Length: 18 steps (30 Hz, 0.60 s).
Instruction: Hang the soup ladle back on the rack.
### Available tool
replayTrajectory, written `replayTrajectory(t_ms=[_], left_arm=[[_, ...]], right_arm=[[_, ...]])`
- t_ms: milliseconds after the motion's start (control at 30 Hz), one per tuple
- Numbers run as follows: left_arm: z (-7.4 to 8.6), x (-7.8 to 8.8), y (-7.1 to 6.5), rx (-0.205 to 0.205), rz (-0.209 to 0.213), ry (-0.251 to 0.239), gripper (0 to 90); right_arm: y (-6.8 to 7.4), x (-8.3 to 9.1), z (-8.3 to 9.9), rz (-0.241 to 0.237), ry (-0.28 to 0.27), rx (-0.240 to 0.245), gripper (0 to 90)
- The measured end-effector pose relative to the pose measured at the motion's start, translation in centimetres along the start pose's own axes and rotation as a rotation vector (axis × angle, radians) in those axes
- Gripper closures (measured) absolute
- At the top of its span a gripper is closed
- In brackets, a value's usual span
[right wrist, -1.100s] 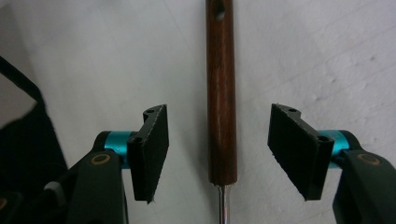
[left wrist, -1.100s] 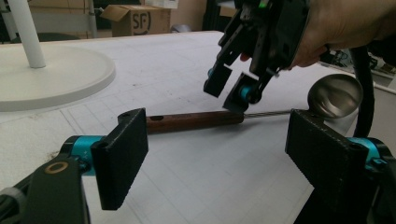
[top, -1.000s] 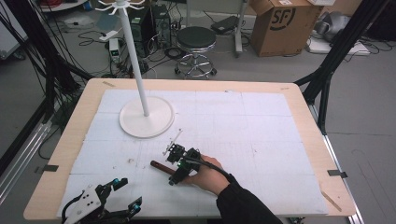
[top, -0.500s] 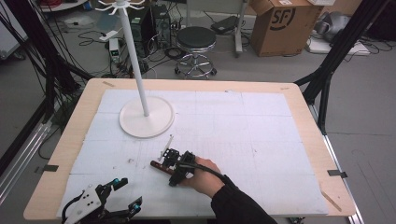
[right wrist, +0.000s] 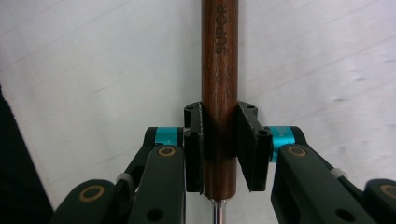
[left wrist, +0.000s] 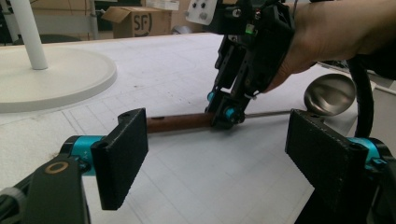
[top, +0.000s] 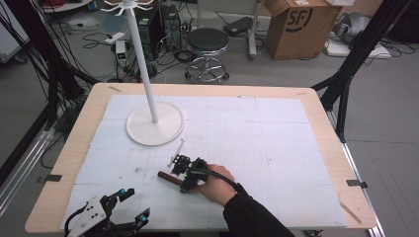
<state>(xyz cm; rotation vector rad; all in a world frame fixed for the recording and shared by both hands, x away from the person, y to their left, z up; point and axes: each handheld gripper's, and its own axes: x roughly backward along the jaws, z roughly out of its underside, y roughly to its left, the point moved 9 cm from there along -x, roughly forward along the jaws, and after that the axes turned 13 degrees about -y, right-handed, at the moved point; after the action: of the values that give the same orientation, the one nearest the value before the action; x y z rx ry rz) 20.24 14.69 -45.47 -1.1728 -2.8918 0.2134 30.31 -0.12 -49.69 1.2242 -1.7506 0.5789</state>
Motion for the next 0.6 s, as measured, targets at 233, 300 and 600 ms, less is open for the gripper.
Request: replayTrajectory(t_ms=[233,300,600], left_arm=[[-0.1,0.3,0.0,-0.002,-0.006,-0.002,21.9],[-0.1,0.6,0.0,-0.003,-0.012,-0.003,21.9],[-0.7,2.1,0.1,-0.004,-0.053,-0.040,22.5]], right_arm=[[-2.3,5.1,-3.5,-0.061,-0.397,-0.026,74.6],[-2.8,6.9,-4.2,-0.084,-0.506,-0.044,74.5],[-4.4,12.8,-5.9,-0.162,-0.874,-0.079,74.5]])
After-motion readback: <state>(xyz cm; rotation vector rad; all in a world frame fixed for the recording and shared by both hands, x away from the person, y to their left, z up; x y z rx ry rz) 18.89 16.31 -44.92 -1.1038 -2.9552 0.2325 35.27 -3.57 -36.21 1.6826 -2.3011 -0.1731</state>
